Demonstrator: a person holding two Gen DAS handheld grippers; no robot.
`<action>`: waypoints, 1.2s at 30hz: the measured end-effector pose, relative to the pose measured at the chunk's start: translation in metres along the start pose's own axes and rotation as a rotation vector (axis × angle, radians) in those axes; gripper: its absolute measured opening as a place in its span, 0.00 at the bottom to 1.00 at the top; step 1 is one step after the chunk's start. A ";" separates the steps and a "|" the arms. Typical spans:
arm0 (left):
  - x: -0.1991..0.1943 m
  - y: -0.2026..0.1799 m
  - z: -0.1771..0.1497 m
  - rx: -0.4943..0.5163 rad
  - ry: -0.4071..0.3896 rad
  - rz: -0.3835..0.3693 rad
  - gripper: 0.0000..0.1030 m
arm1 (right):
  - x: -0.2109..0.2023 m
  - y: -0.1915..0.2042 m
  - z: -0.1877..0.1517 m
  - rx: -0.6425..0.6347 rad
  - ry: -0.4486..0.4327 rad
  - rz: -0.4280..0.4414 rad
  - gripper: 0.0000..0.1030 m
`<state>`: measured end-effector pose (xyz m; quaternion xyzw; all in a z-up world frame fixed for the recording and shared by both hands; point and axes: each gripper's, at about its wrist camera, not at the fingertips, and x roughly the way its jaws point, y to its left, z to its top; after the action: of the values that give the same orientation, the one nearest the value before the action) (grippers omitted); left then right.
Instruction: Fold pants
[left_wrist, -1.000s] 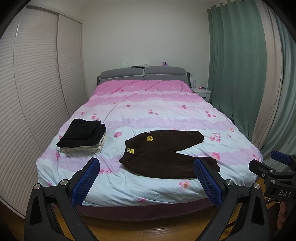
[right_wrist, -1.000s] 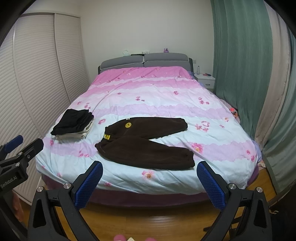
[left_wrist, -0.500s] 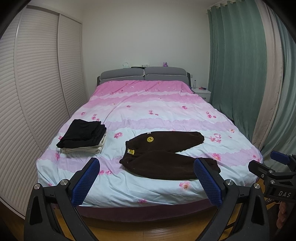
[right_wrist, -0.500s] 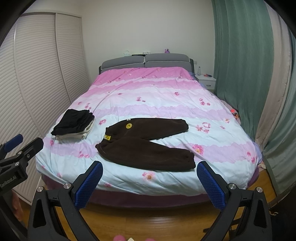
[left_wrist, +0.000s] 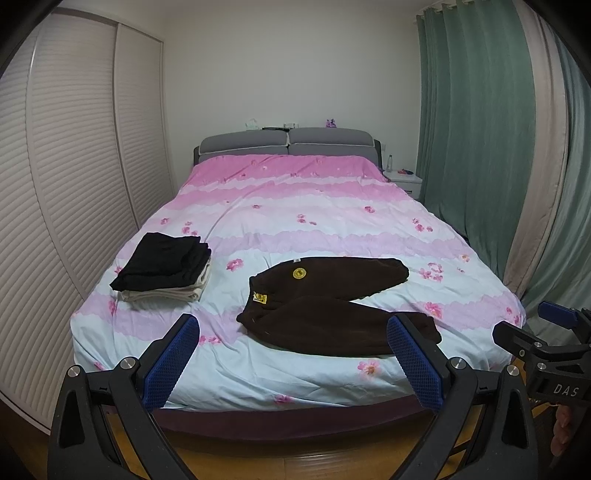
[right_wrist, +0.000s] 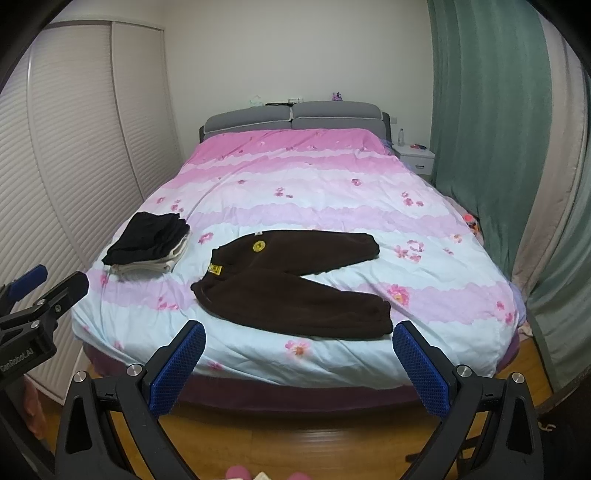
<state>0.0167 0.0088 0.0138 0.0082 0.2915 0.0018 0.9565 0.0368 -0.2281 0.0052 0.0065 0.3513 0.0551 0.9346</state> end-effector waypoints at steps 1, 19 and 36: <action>0.002 0.000 0.000 0.000 0.003 0.000 1.00 | 0.002 0.000 0.000 -0.002 0.002 0.000 1.00; 0.126 0.041 -0.020 -0.009 0.150 0.047 1.00 | 0.112 0.015 -0.011 0.002 0.144 0.033 1.00; 0.409 0.075 -0.057 0.066 0.636 -0.045 1.00 | 0.349 0.007 -0.036 0.360 0.487 -0.085 0.95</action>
<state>0.3247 0.0876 -0.2602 0.0321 0.5758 -0.0264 0.8165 0.2738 -0.1849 -0.2504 0.1439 0.5690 -0.0472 0.8083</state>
